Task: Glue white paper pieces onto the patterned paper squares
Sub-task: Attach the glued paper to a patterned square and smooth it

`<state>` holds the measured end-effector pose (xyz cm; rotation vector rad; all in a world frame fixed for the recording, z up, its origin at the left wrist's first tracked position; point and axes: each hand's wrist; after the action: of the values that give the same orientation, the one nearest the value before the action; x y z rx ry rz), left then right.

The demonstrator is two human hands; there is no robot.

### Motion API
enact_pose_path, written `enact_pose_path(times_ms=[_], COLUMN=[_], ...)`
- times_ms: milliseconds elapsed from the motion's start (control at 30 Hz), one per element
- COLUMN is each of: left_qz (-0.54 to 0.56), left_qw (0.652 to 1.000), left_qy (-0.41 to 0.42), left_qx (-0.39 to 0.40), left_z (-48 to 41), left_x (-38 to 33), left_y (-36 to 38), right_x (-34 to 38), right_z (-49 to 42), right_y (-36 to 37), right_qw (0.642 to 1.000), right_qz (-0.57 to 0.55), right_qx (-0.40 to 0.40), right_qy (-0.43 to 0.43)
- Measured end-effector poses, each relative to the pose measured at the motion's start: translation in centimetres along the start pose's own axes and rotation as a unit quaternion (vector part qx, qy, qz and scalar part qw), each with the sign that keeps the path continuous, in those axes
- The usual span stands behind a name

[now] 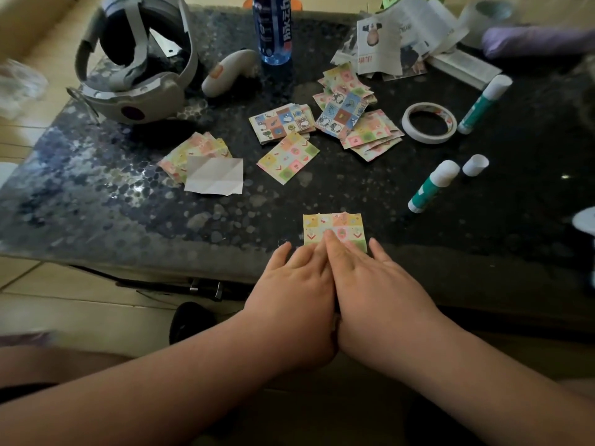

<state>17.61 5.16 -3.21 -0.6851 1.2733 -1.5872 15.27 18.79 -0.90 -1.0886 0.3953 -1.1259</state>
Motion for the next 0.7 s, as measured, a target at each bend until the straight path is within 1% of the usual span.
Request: enact_pose_path(times_ms=[100, 167, 300, 467, 633, 700], left_qz=[-0.011, -0.021, -0.034, -0.045, -0.075, -0.084], left_qw=[0.999, 0.999, 0.998, 0.993, 0.989, 0.986], left_qy=[-0.013, -0.02, -0.046, -0.094, -0.084, -0.091], left_qx=[-0.03, -0.03, 0.02, 0.061, 0.097, 0.11], left_z=[-0.5, -0.6, 0.2, -1.2, -0.9, -0.6], left_x=[0.0, -0.2, -0.4, -0.8, -1.1, -1.1], left_y=[0.4, 0.3, 0.0, -0.3, 0.1, 0.0], right_x=[-0.4, -0.4, 0.0, -1.1, -0.3, -0.3], right_z=[-0.7, -0.6, 0.5, -1.0, -0.2, -0.2], right_y=[0.1, 0.3, 0.2, -1.0, -1.0, -0.7], right_qw=[1.0, 1.0, 0.999, 0.995, 0.989, 0.988], right_qz=[0.003, 0.009, 0.027, 0.078, 0.123, 0.13], right_qx=[-0.008, 0.001, 0.029, 0.035, 0.063, 0.062], right_qy=[0.008, 0.012, 0.021, 0.051, 0.043, 0.054])
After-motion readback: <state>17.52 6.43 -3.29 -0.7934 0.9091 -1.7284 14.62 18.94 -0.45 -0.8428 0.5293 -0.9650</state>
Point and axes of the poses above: each hand's wrist, its own z-axis away from the middle knuckle, its own y-axis out of the palm, x = y × z, and after that the axes turned 1 degree about x, right-handed
